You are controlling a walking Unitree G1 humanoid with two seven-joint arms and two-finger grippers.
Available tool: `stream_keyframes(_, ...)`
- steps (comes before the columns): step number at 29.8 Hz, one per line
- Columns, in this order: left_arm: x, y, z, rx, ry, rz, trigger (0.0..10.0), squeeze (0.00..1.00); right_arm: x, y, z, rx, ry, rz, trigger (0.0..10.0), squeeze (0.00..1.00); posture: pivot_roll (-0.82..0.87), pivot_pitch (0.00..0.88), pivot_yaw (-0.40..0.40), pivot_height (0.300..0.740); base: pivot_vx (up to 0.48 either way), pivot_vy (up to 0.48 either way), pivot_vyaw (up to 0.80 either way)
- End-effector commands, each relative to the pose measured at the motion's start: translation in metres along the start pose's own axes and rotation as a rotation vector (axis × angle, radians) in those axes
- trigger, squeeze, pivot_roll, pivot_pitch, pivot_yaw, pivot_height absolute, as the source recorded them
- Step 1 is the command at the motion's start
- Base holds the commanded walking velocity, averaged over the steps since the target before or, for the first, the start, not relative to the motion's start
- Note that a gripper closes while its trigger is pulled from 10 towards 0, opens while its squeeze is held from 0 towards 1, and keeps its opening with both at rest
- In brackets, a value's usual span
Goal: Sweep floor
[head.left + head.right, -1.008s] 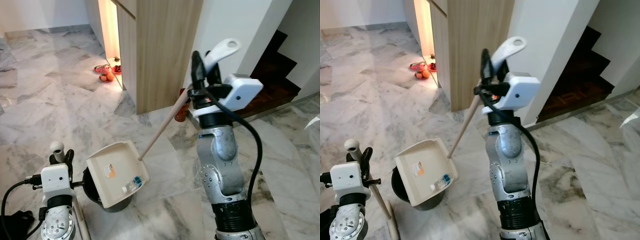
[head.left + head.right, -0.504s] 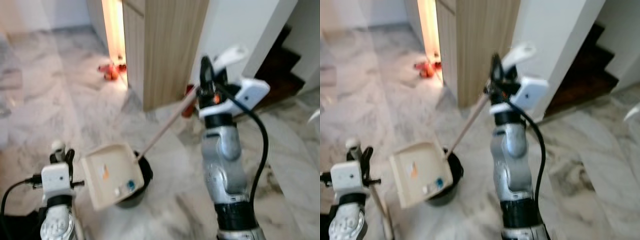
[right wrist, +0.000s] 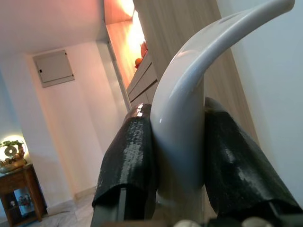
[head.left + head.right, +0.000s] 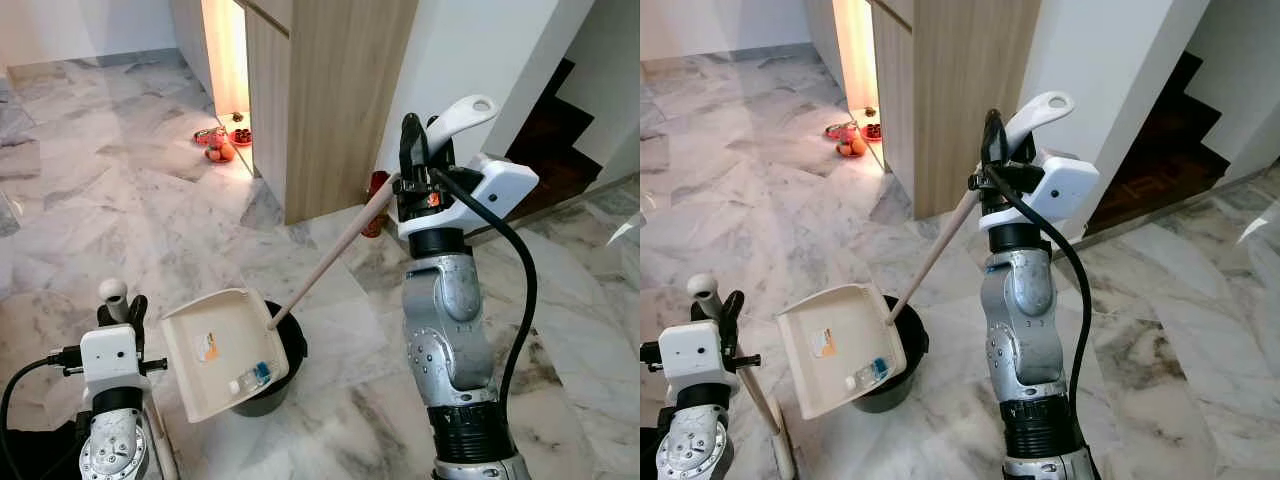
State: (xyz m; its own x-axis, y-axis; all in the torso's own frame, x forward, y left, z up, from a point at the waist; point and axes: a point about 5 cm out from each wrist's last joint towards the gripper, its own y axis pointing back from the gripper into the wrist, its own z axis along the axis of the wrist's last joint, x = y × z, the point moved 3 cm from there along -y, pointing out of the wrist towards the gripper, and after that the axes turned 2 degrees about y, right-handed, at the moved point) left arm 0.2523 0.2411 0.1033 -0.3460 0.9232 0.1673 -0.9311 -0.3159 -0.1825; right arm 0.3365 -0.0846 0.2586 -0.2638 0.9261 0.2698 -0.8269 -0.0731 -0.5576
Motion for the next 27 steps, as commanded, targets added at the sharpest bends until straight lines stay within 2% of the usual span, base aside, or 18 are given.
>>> stream_keyframes(1, -0.0016, -0.0036, 0.0105, -0.041, 0.001, -0.003, 10.0, 0.00, 0.0067, -0.0048, 0.0129, -0.057, -0.040, 0.008, 10.0, 0.00, 0.09, 0.076, -0.074, 0.740, 0.240, 0.000, 0.00)
stream_keyframes(5, -0.0015, -0.0035, 0.0104, -0.041, 0.002, -0.001, 10.0, 0.00, 0.0091, -0.0048, 0.0129, -0.056, -0.030, 0.022, 10.0, 0.00, 0.09, 0.075, -0.075, 0.740, 0.243, 0.000, 0.00)
stream_keyframes(10, -0.0019, -0.0034, 0.0105, -0.041, 0.003, -0.001, 10.0, 0.00, 0.0104, -0.0049, 0.0125, -0.053, -0.024, 0.030, 10.0, 0.00, 0.09, 0.075, -0.076, 0.740, 0.244, 0.000, 0.79)
stream_keyframes(27, -0.0020, -0.0033, 0.0104, -0.041, 0.005, 0.000, 10.0, 0.00, 0.0112, -0.0045, 0.0107, -0.041, -0.040, 0.034, 10.0, 0.00, 0.09, 0.077, -0.076, 0.740, 0.246, 0.000, 0.00)
